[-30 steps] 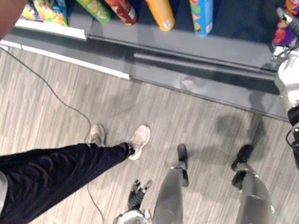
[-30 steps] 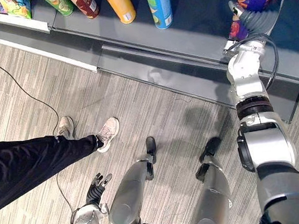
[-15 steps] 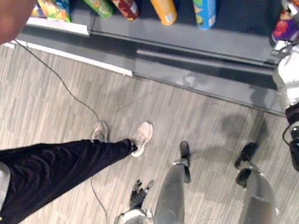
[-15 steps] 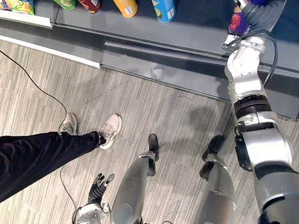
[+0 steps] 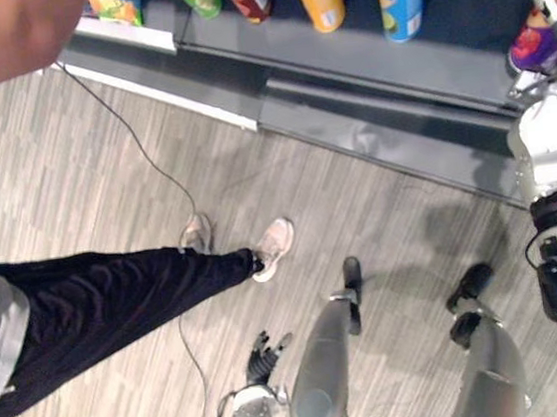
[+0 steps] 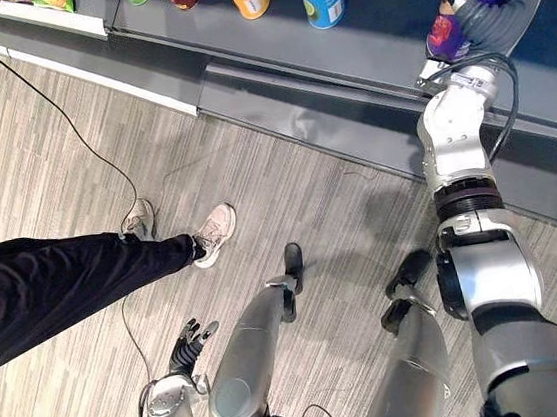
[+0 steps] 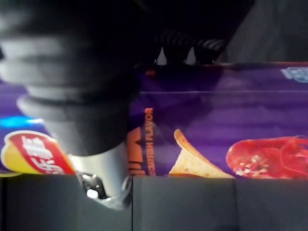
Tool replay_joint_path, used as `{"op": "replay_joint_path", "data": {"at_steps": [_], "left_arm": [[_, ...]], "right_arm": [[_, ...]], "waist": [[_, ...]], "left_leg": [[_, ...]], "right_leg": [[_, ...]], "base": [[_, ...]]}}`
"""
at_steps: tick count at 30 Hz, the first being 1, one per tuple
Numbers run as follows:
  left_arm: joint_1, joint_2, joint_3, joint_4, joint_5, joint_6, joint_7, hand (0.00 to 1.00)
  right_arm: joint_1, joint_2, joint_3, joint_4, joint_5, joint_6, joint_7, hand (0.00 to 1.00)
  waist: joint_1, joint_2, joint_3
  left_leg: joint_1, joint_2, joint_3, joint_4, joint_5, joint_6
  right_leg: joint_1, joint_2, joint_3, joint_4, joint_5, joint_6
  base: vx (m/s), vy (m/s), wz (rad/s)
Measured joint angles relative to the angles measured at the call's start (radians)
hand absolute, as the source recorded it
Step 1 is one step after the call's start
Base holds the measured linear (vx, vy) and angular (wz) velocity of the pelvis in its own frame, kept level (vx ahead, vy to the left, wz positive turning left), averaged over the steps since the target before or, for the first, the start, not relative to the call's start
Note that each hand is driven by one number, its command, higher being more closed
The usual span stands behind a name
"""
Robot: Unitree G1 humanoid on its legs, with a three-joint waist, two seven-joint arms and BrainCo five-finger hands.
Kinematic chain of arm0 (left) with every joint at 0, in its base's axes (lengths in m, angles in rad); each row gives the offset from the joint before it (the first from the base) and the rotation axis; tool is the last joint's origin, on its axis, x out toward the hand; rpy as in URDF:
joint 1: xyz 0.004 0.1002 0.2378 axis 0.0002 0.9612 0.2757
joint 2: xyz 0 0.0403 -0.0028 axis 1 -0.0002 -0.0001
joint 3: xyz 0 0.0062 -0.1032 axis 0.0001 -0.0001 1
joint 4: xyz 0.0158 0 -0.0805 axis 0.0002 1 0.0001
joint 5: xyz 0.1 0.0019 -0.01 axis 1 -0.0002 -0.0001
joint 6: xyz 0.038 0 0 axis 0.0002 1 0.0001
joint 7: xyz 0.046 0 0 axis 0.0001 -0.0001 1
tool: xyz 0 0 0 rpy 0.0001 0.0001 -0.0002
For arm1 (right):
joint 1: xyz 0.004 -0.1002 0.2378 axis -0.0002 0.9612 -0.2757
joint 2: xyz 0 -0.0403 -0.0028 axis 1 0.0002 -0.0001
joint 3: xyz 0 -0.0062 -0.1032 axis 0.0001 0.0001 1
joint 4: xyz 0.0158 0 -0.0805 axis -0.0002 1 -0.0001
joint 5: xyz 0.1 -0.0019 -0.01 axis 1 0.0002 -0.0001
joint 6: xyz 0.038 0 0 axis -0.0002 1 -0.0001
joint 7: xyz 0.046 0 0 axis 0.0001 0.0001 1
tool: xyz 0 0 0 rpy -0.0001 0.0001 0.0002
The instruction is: Put the gum and the chips on the shelf.
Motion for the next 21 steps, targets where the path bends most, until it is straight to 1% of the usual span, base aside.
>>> {"op": "replay_joint_path", "data": {"at_steps": [8,10,12,15,19,20,21], "left_arm": [[0.000,-0.001,-0.003,-0.001,-0.001,0.000,0.002,0.00],[0.000,0.001,-0.007,-0.001,-0.001,0.001,0.002,0.00],[-0.002,0.001,-0.009,-0.003,-0.003,0.001,0.002,0.00],[-0.005,0.003,-0.021,-0.002,-0.029,0.001,0.003,0.00],[-0.007,0.004,-0.029,-0.003,-0.029,0.000,0.003,0.00],[-0.008,0.004,-0.030,-0.003,-0.030,0.000,0.004,0.00],[-0.008,0.004,-0.030,-0.005,-0.030,0.000,0.004,0.00]], "right_arm": [[0.000,0.012,0.001,-0.017,-0.001,-0.001,-0.009,1.00],[0.000,0.012,0.000,-0.024,-0.001,-0.010,-0.011,1.00],[-0.001,0.012,0.000,-0.026,-0.001,-0.014,-0.016,1.00],[-0.001,0.013,0.000,-0.026,-0.001,-0.014,-0.023,1.00],[-0.002,0.013,-0.001,-0.029,-0.001,-0.014,-0.024,1.00],[-0.002,0.014,-0.001,-0.034,-0.002,-0.014,-0.025,0.00],[-0.002,0.014,-0.001,-0.034,-0.002,-0.014,-0.025,0.00]], "waist": [[0.008,0.002,-0.002],[0.009,0.005,-0.003],[0.011,0.005,-0.003],[0.021,0.005,-0.003],[0.026,0.007,-0.005],[0.026,0.007,-0.005],[0.027,0.007,-0.005]], "left_leg": [[-0.006,0.002,0.000,0.027,-0.018,0.001],[-0.016,0.003,-0.002,0.033,-0.027,0.006],[-0.019,0.002,-0.001,0.034,-0.026,0.006],[-0.020,0.002,0.000,0.039,-0.024,0.002],[-0.026,0.002,-0.003,0.046,-0.025,0.002],[-0.030,0.002,-0.004,0.046,-0.026,0.002],[-0.031,0.002,-0.004,0.047,-0.026,0.002]], "right_leg": [[0.000,0.000,0.002,0.012,-0.007,0.000],[-0.004,-0.002,0.001,0.014,-0.007,0.000],[-0.010,-0.005,0.003,0.018,-0.008,0.001],[-0.013,-0.005,0.005,0.023,-0.010,0.001],[-0.014,-0.005,0.001,0.027,-0.014,0.001],[-0.017,-0.006,0.000,0.027,-0.014,0.001],[-0.017,-0.006,-0.001,0.027,-0.014,0.001]], "base": [[0.04,0.008,-0.01],[0.02,0.008,0.01],[0.04,0.007,0.00],[0.05,0.003,-0.01],[0.06,0.008,0.03],[0.05,0.008,0.04],[0.06,0.009,0.02]]}}
